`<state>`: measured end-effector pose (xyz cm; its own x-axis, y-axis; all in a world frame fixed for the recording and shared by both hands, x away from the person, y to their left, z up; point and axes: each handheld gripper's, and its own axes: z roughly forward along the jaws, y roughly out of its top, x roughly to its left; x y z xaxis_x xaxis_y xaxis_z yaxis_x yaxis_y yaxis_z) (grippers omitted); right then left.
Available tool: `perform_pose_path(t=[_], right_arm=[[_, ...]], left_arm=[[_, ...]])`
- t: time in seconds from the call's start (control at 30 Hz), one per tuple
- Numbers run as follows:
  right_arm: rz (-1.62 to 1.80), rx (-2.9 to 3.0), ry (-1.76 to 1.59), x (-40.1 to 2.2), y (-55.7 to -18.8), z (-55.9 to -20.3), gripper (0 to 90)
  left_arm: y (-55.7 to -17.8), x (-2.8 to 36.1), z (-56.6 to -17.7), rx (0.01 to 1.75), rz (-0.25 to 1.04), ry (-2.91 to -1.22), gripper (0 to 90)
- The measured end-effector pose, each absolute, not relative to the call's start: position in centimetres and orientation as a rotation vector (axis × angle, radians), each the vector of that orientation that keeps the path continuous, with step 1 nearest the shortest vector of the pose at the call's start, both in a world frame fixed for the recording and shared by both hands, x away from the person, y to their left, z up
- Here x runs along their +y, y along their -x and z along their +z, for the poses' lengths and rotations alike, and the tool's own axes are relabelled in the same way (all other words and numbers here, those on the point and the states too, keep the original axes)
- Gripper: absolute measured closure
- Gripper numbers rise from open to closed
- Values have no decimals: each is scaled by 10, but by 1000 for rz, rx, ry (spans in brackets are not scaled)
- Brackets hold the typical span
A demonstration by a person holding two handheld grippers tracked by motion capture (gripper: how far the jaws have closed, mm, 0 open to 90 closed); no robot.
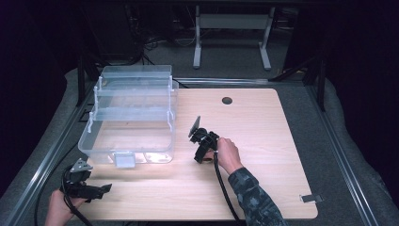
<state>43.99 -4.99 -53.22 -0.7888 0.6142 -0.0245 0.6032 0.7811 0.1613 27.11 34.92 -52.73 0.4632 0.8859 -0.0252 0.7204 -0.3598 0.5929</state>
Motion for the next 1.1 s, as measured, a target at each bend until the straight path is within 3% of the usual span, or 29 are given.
perform_pose_path(t=[1.1], right_arm=[[151,2864,-991,-80,-426,-501,200]], left_arm=[[-276,341,-527,1314,391,-2204,3]])
